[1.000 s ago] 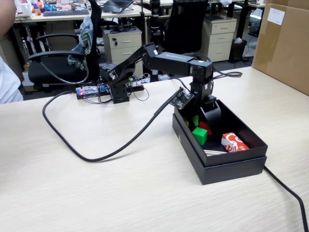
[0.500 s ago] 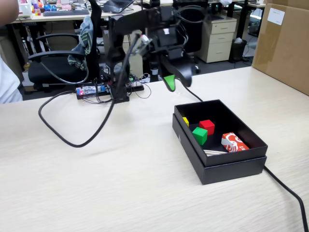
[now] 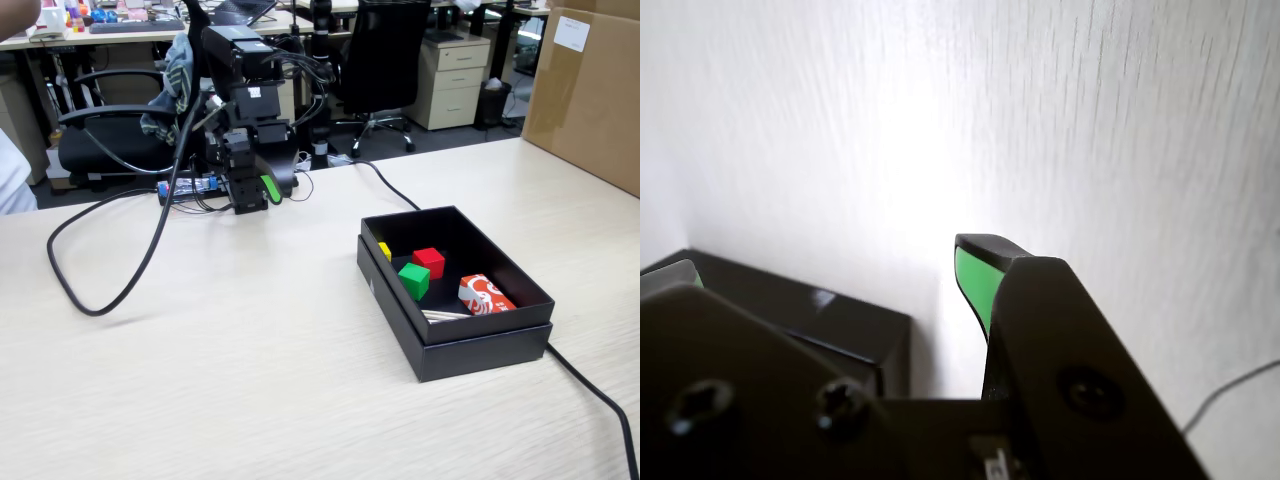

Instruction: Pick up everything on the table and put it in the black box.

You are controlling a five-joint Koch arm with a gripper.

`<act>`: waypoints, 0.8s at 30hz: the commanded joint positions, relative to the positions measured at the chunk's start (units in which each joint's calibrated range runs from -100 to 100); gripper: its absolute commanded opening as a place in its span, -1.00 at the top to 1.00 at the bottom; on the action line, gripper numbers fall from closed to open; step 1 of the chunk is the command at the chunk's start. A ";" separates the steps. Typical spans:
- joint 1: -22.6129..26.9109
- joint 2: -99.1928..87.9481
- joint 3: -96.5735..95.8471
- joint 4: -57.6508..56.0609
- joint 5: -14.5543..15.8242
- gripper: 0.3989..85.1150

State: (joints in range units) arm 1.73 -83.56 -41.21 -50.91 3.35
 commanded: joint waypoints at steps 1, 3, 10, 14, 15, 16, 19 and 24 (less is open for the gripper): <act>-1.51 -9.78 -5.39 10.09 -0.24 -0.17; -1.66 -14.49 -11.82 13.37 -0.24 -0.18; -2.83 -16.44 -25.06 21.15 -0.34 -0.22; -2.93 -16.44 -31.86 28.66 -1.22 -0.22; -2.93 -16.44 -33.67 30.48 -1.47 -0.22; -2.93 -16.44 -35.03 31.95 -1.51 -0.22; -2.93 -16.44 -39.38 36.18 -1.86 -0.22; -2.93 -16.44 -48.90 46.29 -4.30 -0.22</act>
State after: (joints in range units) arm -1.20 -99.74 -88.22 -8.63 0.56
